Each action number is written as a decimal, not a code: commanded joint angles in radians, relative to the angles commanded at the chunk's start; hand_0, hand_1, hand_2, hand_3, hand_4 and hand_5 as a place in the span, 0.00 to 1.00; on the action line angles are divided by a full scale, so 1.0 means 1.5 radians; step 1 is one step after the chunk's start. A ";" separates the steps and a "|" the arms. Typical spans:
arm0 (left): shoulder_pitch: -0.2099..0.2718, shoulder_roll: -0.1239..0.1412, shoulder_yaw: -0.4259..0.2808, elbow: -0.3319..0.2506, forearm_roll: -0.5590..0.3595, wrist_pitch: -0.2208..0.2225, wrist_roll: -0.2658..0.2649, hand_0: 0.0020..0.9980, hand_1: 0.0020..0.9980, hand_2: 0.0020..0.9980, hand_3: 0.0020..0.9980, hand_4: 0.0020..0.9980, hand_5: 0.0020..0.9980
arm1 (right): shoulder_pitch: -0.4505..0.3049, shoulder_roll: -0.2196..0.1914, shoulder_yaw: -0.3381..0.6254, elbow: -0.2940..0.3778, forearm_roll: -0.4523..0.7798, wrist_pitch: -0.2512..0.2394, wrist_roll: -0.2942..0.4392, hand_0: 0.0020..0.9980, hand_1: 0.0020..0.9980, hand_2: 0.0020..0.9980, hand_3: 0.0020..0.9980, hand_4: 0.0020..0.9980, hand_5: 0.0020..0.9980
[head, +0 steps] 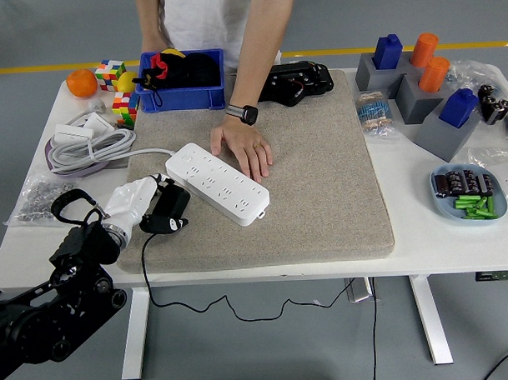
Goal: Press the white button,pick up the black plug,place it near the board,insert it into the board
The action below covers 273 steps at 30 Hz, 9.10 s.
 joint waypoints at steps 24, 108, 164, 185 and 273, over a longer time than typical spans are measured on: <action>-0.003 0.003 0.011 -0.002 0.037 0.011 -0.039 0.33 0.46 0.46 0.59 0.65 0.00 | 0.000 0.000 -0.001 0.000 -0.002 -0.001 0.002 0.70 0.64 0.65 0.59 0.68 0.42; -0.213 -0.043 0.165 0.201 -0.072 0.021 -0.073 0.31 0.47 0.47 0.59 0.70 0.00 | 0.006 -0.007 -0.029 -0.002 0.006 -0.001 0.001 0.70 0.64 0.65 0.59 0.67 0.41; -0.170 -0.022 0.104 0.109 -0.078 0.051 -0.130 0.93 0.98 0.95 0.93 1.00 0.41 | 0.001 -0.001 -0.023 -0.001 0.005 -0.001 0.001 0.70 0.64 0.65 0.59 0.67 0.41; -0.043 0.067 0.051 0.029 -0.052 0.073 -0.175 0.92 0.94 0.85 0.82 0.90 0.61 | 0.001 0.000 -0.012 0.001 0.002 -0.001 0.002 0.70 0.64 0.65 0.59 0.67 0.41; -0.109 0.033 0.037 0.030 -0.069 0.052 -0.152 0.88 0.91 0.84 0.79 0.87 0.57 | 0.002 0.001 -0.021 0.000 0.004 -0.001 0.001 0.70 0.64 0.65 0.59 0.67 0.41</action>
